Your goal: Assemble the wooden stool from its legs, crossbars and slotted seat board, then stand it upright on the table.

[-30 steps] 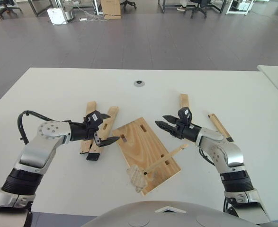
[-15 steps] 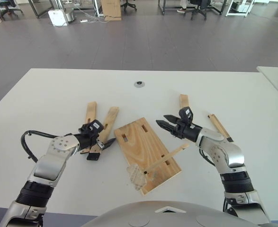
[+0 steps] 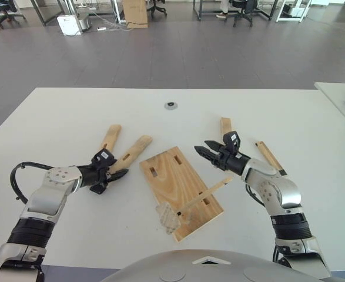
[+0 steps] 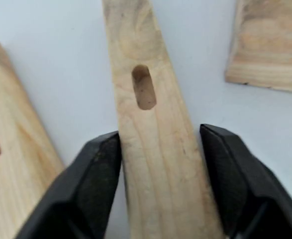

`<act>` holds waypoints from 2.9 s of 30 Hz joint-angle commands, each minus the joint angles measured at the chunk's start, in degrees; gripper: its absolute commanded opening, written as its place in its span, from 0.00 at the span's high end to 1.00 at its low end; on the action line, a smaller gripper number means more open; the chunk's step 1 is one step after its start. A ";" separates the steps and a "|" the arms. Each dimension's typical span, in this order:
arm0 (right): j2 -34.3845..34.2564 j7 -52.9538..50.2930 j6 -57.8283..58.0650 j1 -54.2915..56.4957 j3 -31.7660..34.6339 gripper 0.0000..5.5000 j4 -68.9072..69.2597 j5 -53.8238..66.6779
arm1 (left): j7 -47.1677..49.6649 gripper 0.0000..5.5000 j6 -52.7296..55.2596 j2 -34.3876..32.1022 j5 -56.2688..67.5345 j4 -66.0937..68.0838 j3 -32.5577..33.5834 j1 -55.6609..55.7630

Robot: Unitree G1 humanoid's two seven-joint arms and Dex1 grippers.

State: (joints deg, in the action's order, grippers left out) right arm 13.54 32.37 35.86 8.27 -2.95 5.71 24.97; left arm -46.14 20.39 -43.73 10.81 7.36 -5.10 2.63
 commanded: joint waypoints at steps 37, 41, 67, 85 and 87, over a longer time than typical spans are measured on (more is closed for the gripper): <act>8.43 -13.40 25.78 23.97 19.14 0.60 4.39 67.79 | -4.69 0.61 45.00 10.39 56.14 -21.84 13.33 29.03; 9.76 -12.74 25.10 24.26 18.78 0.62 3.53 67.68 | -5.71 0.61 45.84 8.46 56.82 -23.45 13.04 27.25; 44.04 49.17 12.86 21.86 9.48 0.62 -1.62 29.05 | -10.02 0.37 20.99 5.07 34.03 -18.54 15.71 -11.74; 36.11 55.10 -2.17 4.74 11.14 0.62 9.80 25.56 | -13.43 0.37 22.10 4.20 31.90 -15.93 11.40 -8.88; 35.05 54.93 -3.06 3.86 10.35 0.62 9.02 24.89 | -13.96 0.37 22.58 3.81 31.84 -15.84 11.15 -8.09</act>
State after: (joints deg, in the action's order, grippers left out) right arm 49.34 87.15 33.86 12.78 8.11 14.66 50.49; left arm -59.69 42.59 -38.56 43.65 -8.92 6.47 -6.75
